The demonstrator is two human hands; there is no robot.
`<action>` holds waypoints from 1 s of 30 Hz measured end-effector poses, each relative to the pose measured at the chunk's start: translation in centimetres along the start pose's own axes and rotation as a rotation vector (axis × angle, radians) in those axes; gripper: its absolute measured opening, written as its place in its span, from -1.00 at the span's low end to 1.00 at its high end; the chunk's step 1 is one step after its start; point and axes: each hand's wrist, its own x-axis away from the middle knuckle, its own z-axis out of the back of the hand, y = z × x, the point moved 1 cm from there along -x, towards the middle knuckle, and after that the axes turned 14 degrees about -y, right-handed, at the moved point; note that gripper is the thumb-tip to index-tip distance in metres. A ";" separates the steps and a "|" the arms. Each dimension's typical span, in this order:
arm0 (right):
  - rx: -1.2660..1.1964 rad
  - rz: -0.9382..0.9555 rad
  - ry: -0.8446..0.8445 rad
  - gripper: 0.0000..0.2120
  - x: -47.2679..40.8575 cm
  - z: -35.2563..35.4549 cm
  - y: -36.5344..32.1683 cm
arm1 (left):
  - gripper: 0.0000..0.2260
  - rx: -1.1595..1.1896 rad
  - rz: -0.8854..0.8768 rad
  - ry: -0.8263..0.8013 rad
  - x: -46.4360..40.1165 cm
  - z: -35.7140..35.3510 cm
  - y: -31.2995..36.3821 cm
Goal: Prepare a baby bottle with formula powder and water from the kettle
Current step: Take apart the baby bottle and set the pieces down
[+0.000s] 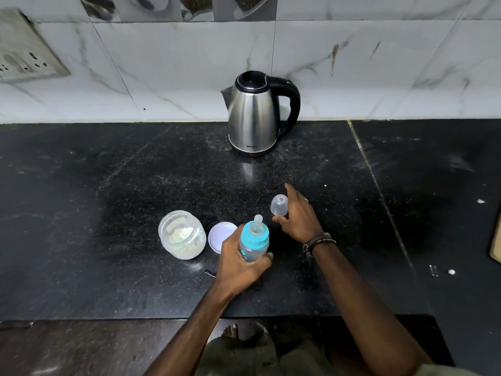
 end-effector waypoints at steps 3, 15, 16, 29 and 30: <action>0.036 0.074 0.137 -0.39 1.3 1.7 -1.6 | -0.71 -0.012 -0.003 0.044 -0.2 0.0 -0.1; 0.209 0.107 0.273 -0.29 9.0 3.6 -12.5 | -0.87 -0.197 -0.103 0.421 -1.4 -0.2 1.7; 0.232 0.093 0.287 -0.28 9.1 3.3 -13.1 | -0.88 -0.289 -0.137 0.450 -1.4 -0.2 2.1; 0.130 0.426 0.343 -0.57 8.4 3.5 -12.1 | -0.80 0.045 -0.083 -0.078 -1.0 1.3 4.2; 0.117 0.467 0.283 -0.59 8.4 3.8 -11.8 | -0.78 0.060 -0.093 -0.147 -0.7 1.4 4.4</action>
